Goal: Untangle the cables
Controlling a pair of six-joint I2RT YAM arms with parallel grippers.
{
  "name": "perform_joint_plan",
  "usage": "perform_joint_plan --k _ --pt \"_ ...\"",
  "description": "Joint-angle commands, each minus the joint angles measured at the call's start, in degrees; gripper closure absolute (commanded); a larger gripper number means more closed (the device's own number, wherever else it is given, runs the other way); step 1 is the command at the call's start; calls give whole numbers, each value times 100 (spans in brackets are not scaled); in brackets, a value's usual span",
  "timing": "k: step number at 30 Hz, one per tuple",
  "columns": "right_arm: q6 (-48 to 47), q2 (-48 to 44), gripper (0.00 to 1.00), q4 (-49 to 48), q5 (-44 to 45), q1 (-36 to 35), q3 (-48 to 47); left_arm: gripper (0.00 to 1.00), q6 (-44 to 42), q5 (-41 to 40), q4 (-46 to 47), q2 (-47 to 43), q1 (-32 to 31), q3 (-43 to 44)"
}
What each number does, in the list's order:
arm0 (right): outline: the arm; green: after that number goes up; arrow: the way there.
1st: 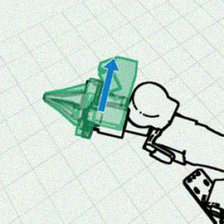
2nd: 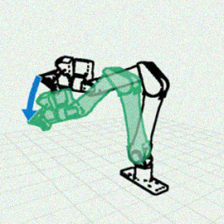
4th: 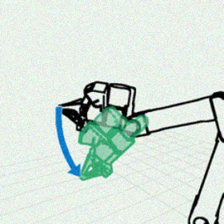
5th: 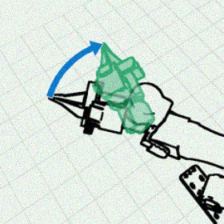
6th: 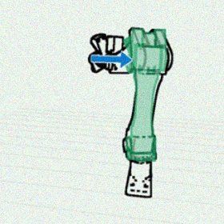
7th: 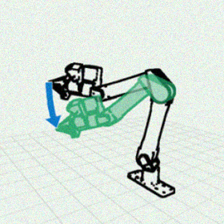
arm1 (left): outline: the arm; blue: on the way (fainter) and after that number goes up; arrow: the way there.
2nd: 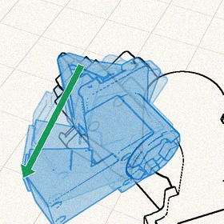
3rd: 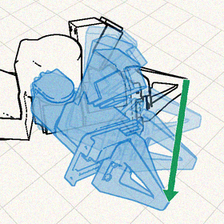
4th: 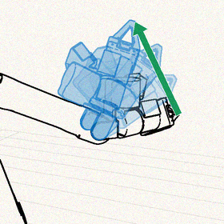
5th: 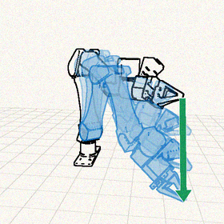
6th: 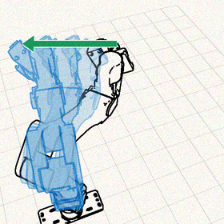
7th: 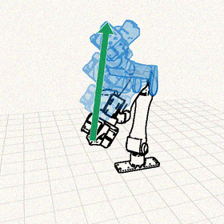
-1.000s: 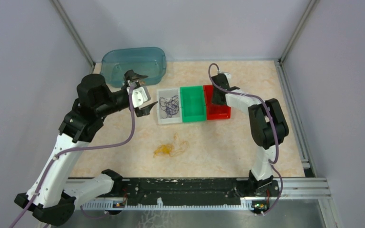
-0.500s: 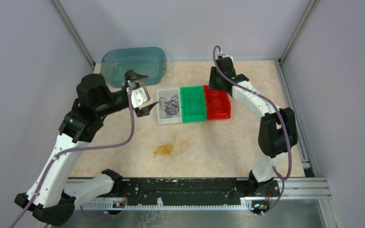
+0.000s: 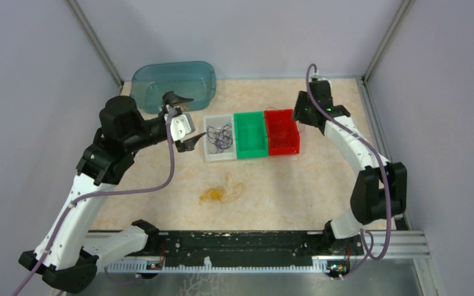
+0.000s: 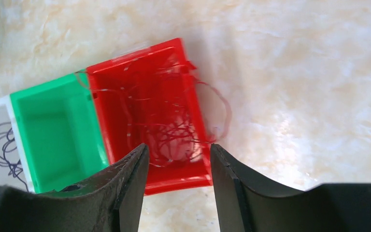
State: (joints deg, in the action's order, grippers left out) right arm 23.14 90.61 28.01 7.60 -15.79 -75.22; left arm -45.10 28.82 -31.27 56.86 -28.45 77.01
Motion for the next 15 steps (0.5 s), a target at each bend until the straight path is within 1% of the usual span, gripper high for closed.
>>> perform_joint_plan --k 1,4,6,11,15 --pt "395 -754 49 -716 -465 597 555 1 -96 172 48 -66 41 130" --pt "444 -651 49 -974 -883 805 797 1 -75 184 68 -56 41 143" --pt "459 -544 51 -1183 -1115 926 904 1 -77 178 61 -59 40 157" --pt "442 -178 55 -1570 -1492 1188 1058 1 -121 150 18 -72 40 152" --pt "281 102 58 -1782 -1465 1262 1181 1 -104 159 -5 -61 38 187"
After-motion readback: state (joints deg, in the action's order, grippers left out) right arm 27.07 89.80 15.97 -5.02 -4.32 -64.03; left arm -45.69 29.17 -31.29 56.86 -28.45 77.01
